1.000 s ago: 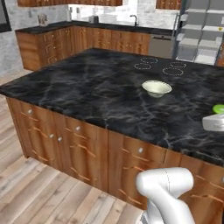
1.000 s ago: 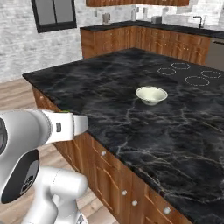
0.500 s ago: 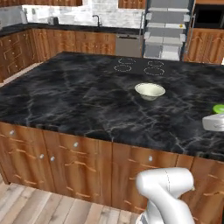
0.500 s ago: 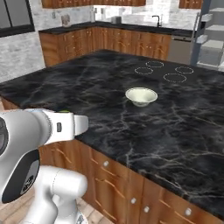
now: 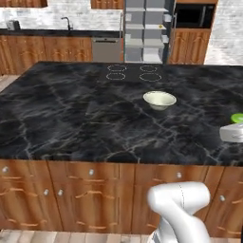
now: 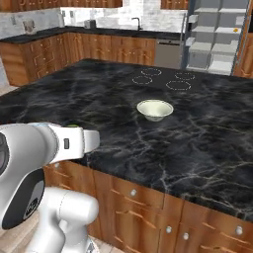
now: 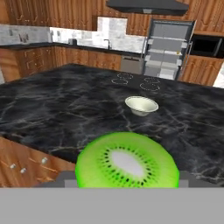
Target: Retrieve the kiwi and mango from the fridge and place them into the bowl on the dining table.
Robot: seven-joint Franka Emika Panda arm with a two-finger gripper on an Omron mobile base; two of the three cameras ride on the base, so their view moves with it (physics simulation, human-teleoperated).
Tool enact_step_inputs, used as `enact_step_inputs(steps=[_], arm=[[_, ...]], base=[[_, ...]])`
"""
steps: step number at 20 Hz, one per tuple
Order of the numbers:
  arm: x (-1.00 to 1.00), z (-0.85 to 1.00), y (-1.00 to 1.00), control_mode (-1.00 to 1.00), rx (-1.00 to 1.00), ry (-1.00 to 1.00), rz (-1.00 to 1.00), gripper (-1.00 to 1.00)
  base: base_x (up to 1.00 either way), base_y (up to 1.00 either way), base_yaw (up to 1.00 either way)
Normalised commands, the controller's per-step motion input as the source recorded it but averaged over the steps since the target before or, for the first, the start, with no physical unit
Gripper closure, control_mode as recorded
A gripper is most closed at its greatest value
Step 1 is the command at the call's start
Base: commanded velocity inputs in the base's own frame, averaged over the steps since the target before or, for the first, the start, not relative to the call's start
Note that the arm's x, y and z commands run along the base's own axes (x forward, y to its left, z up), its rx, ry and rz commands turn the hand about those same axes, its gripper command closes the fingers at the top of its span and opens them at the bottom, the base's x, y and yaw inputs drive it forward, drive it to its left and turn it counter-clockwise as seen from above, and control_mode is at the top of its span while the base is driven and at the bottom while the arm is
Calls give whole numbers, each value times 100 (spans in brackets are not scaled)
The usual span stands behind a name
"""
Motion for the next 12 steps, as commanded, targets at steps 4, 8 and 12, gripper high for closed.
enact_step_inputs(steps=[4, 8, 12], arm=[[0, 0, 0, 100, 0, 0, 0, 100], [0, 0, 0, 100, 0, 0, 0, 100], [0, 0, 0, 100, 0, 0, 0, 100]], base=[[49, 49, -38], [60, 39, -35], [90, 8, -23]])
